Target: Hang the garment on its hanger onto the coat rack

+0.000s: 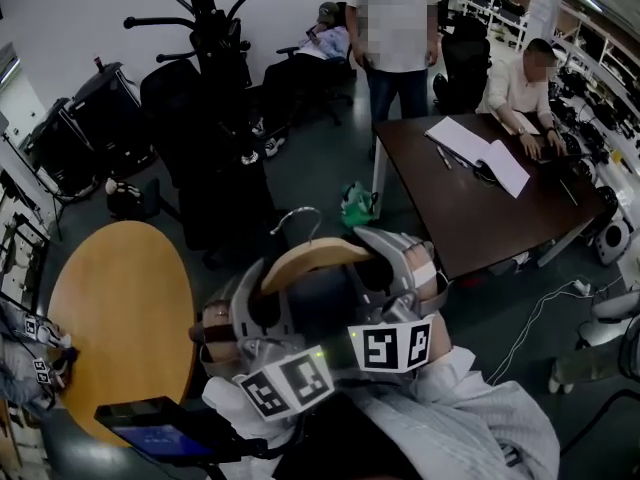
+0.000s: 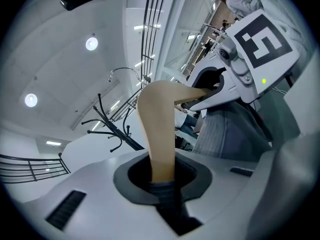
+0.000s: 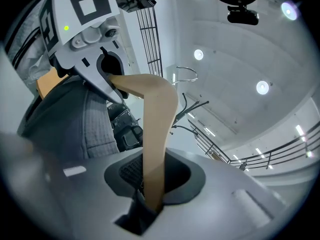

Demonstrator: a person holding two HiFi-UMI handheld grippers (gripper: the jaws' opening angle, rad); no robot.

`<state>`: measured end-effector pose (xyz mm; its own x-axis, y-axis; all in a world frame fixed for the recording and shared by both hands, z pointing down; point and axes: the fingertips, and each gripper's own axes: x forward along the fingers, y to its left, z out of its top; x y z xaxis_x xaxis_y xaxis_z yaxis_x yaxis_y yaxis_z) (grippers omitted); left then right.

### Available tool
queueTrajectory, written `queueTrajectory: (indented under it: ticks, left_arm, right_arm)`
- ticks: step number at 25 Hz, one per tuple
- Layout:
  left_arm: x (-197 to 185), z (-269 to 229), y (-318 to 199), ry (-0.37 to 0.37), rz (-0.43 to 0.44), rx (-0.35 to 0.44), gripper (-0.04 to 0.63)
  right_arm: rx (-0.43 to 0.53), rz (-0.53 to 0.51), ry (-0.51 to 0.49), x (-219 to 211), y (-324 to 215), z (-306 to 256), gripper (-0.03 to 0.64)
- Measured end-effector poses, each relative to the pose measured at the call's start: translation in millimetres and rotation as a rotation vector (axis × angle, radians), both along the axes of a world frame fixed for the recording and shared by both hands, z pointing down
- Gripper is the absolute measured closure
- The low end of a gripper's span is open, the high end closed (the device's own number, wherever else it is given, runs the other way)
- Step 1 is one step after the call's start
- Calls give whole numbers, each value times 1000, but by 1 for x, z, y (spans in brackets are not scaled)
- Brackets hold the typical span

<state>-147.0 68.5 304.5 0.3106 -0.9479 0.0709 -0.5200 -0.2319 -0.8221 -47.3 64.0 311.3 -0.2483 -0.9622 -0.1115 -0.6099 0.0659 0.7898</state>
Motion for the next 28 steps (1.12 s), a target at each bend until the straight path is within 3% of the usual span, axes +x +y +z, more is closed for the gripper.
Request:
queueTrajectory:
  ticks: [8, 16, 28]
  left_arm:
    - [-5, 4, -94, -3, -11, -10, 548]
    - [3, -4, -197, 7, -79, 0, 548]
    - [37, -52, -319, 23, -272, 94, 548]
  right_arm:
    - [-7, -13, -5, -5, -96, 4, 549]
    - [19, -83, 4, 2, -205, -5, 548]
    - [121, -277, 8, 32, -346, -56, 545]
